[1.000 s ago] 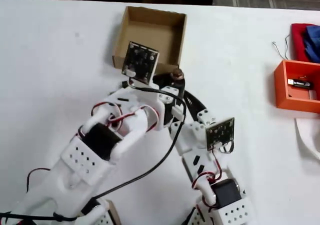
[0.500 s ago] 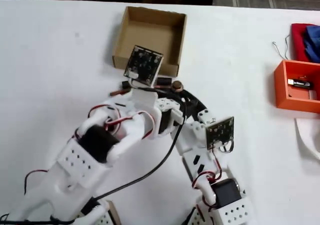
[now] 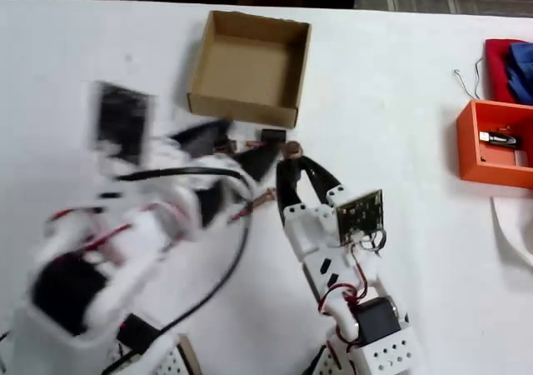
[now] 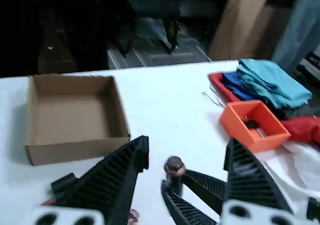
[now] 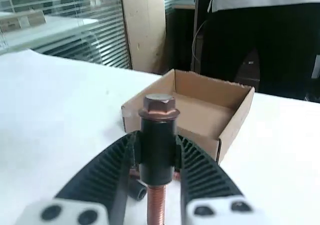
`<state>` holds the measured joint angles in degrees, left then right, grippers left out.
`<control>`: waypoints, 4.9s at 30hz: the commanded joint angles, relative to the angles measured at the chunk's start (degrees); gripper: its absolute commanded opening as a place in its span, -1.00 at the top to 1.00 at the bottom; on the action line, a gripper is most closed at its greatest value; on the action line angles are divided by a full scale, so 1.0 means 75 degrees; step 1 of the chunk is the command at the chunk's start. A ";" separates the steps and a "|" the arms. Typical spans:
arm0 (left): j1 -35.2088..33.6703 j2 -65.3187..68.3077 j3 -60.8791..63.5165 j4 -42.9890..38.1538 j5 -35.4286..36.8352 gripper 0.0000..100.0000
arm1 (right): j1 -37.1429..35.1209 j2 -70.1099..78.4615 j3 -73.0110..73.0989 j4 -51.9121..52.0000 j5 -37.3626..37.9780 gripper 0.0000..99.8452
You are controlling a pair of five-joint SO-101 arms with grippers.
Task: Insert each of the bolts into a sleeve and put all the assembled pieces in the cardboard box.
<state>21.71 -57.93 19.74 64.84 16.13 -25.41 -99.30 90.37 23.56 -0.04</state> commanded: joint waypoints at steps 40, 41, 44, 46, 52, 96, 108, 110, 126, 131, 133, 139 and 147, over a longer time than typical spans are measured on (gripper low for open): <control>-0.6974 -0.0117 0.8832 -0.4653 -0.3892 0.80 | 0.1201 2.2664 -2.3584 0.5093 -0.1172 0.96; -0.6974 -0.0117 0.8832 -0.4653 -0.3892 0.80 | 0.1213 2.2664 -2.3408 0.4964 -0.1289 0.96; -0.6974 -0.0117 0.8832 -0.4653 -0.3892 0.80 | 0.1190 2.2664 -2.2963 0.4718 -0.1453 0.96; -0.6974 -0.0117 0.8832 -0.4653 -0.3892 0.80 | 0.1166 2.2664 -2.2787 0.4659 -0.1453 0.96; -0.6974 -0.0117 0.8832 -0.4653 -0.3892 0.80 | 0.1143 2.2734 -2.2705 0.4601 -0.1442 0.96; -0.6974 -0.0117 0.8832 -0.4653 -0.3892 0.80 | 0.1858 2.1468 -2.3654 0.5187 -0.1430 0.78; -0.6974 -0.0117 0.8832 -0.4653 -0.3892 0.80 | 0.2596 2.3297 -2.2822 0.4015 -0.1395 0.96; -0.6974 -0.0117 0.8832 -0.4653 -0.3892 0.80 | 0.2421 2.3508 -2.2822 0.3921 -0.1313 0.96; -0.6974 -0.0117 0.8844 -0.4653 -0.3892 0.80 | 0.1916 2.3719 -2.2822 0.3358 -0.0926 0.96; -0.6974 -0.0117 0.8844 -0.4653 -0.3892 0.80 | 0.1881 2.3695 -2.2822 0.3370 -0.0926 0.96; -0.6974 -0.0117 0.8844 -0.4642 -0.3892 0.80 | 0.1881 2.3684 -2.2822 0.3370 -0.0926 0.96; -0.6974 -0.0117 0.8844 -0.4642 -0.3892 0.80 | 0.2057 2.3660 -2.2845 0.3370 -0.0926 0.96; -0.6974 -0.0117 0.8844 -0.4642 -0.3892 0.80 | 0.2362 2.2828 -2.3971 0.4003 -0.0926 0.96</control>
<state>-31.12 -58.55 86.29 31.08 -12.44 -7.56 78.81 -84.40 51.16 -7.34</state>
